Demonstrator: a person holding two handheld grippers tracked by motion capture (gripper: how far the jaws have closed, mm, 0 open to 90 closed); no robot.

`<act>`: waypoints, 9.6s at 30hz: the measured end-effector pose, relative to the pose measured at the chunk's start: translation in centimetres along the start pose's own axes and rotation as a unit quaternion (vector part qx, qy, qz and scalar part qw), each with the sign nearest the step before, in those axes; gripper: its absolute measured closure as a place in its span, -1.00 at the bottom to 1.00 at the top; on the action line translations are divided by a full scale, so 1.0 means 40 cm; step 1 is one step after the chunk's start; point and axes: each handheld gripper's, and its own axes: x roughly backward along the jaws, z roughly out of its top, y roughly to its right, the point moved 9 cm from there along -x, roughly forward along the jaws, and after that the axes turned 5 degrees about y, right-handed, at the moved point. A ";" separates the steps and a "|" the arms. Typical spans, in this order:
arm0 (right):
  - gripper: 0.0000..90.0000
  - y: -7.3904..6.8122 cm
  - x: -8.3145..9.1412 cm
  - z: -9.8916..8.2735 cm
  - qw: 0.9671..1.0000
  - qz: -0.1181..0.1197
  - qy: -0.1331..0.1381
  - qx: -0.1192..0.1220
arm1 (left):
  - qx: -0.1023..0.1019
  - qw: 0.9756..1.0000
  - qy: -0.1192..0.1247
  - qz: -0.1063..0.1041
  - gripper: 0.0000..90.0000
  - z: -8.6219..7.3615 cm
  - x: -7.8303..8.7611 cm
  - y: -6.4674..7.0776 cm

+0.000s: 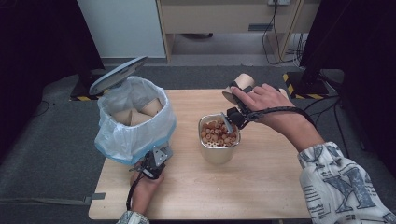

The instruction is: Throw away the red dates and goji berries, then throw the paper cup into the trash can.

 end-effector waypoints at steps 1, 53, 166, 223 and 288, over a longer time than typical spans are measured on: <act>-0.13 0.000 0.000 0.000 1.000 0.000 0.000 0.000 | 0.002 1.000 0.001 0.000 0.98 0.000 0.000 0.000; -0.14 -0.030 0.028 -0.125 0.865 0.042 0.132 -0.483 | 0.003 1.000 0.003 -0.001 0.98 0.001 -0.001 0.001; -0.18 0.029 0.034 -0.064 0.639 0.207 0.265 -0.692 | 0.000 1.000 0.002 0.001 0.98 0.001 -0.001 0.001; -0.18 0.212 0.006 0.116 0.604 0.255 0.296 -0.694 | -0.001 1.000 0.001 0.001 0.98 0.001 0.000 0.001; -0.20 0.396 -0.076 0.395 0.584 0.271 0.326 -0.692 | -0.003 1.000 0.000 0.003 0.98 0.000 0.000 0.001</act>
